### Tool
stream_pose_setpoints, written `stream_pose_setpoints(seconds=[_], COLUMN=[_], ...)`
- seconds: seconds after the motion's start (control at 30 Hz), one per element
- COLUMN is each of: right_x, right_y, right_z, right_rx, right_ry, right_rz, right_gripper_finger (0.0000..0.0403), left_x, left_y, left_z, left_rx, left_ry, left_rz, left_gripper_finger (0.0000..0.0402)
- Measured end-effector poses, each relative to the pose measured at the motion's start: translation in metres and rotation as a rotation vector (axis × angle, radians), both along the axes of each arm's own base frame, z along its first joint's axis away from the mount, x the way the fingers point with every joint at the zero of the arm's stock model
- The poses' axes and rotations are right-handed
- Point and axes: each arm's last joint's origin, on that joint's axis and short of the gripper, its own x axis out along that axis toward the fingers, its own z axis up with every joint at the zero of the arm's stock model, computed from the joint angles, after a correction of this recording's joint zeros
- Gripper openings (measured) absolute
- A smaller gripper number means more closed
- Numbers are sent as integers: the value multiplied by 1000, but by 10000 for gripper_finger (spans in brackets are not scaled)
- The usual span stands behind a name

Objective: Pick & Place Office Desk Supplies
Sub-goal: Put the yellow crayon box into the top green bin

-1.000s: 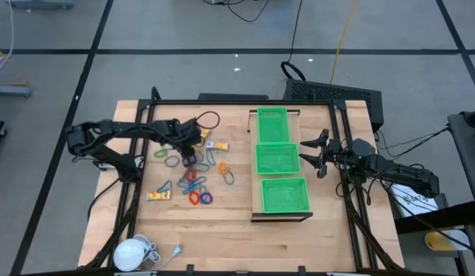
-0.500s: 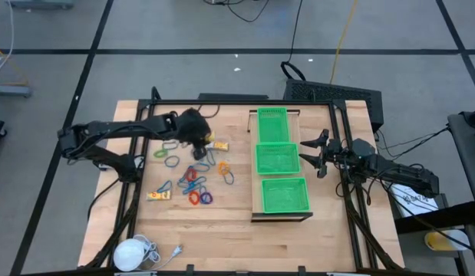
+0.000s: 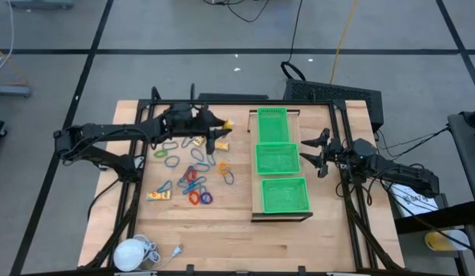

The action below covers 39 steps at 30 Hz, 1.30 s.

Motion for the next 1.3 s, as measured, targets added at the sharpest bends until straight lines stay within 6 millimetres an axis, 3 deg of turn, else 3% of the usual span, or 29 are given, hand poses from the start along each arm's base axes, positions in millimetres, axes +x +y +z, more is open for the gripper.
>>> stream_pose_setpoints(seconds=[0.17, 0.37, 0.87, 1.03, 1.3], right_x=[0, 0, 0, 0, 0], right_y=[0, 0, 0, 0, -1], right_z=[0, 1, 1, 1, 1], right_rx=[-1, -2, -2, -2, 0], right_ry=[-4, -6, -8, -8, -9], right_rz=[-2, -4, -7, -11, -34], right_gripper_finger=[219, 219, 219, 219, 219], left_x=[4, 12, 44, 66, 115], left_y=[-8, -19, -24, -19, -2], left_z=[15, 19, -2, 7, 14], left_rx=[16, 15, -14, -82, -162], left_ry=[-159, -253, -397, -421, -268], left_rz=[-29, -73, -81, -82, -51], left_gripper_finger=[122, 122, 122, 122, 122])
